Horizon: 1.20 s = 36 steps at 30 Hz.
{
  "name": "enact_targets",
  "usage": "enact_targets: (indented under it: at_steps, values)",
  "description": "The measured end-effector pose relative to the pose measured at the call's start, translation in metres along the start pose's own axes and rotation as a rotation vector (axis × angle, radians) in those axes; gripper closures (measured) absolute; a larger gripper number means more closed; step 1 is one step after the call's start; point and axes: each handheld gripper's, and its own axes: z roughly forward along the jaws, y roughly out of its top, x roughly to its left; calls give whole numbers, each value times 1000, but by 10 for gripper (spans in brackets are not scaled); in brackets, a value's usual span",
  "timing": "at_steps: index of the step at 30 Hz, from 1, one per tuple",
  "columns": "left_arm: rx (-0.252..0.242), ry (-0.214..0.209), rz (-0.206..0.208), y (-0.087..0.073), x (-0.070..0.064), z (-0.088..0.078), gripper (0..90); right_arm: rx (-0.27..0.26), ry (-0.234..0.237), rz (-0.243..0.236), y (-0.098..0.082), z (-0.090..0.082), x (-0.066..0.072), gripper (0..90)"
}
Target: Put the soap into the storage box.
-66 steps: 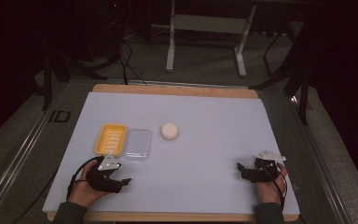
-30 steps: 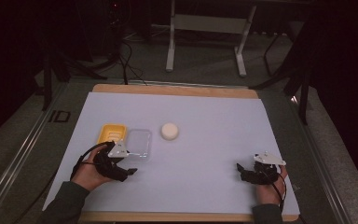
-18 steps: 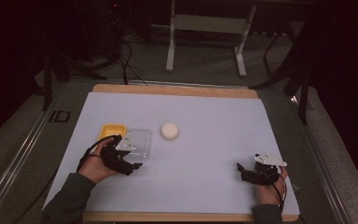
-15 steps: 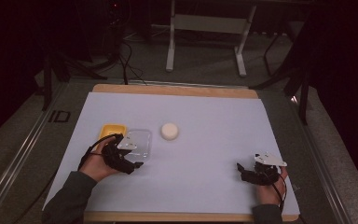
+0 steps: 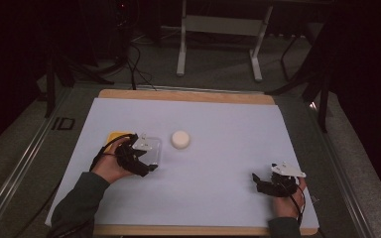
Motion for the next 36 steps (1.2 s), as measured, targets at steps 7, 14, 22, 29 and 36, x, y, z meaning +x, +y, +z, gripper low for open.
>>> enact_targets:
  at_steps: [7, 14, 22, 29, 36]
  values:
    - [-16, -11, -5, 10, 9, 2, 281, 0, -1, -3, 0, 0, 0, 145]
    - [-2, -10, 1, 21, 16, 6, 277, -3, -1, -4, 0, 0, 0, 145]
    - [12, -9, -2, 28, 22, 11, 276, -3, -1, -6, 0, 0, 0, 145]
    - [28, -8, -7, 31, 26, 16, 276, -3, -2, -7, 0, 0, 1, 145]
    - [41, -5, -11, 35, 30, 21, 263, -5, -2, -9, 0, 0, 1, 145]
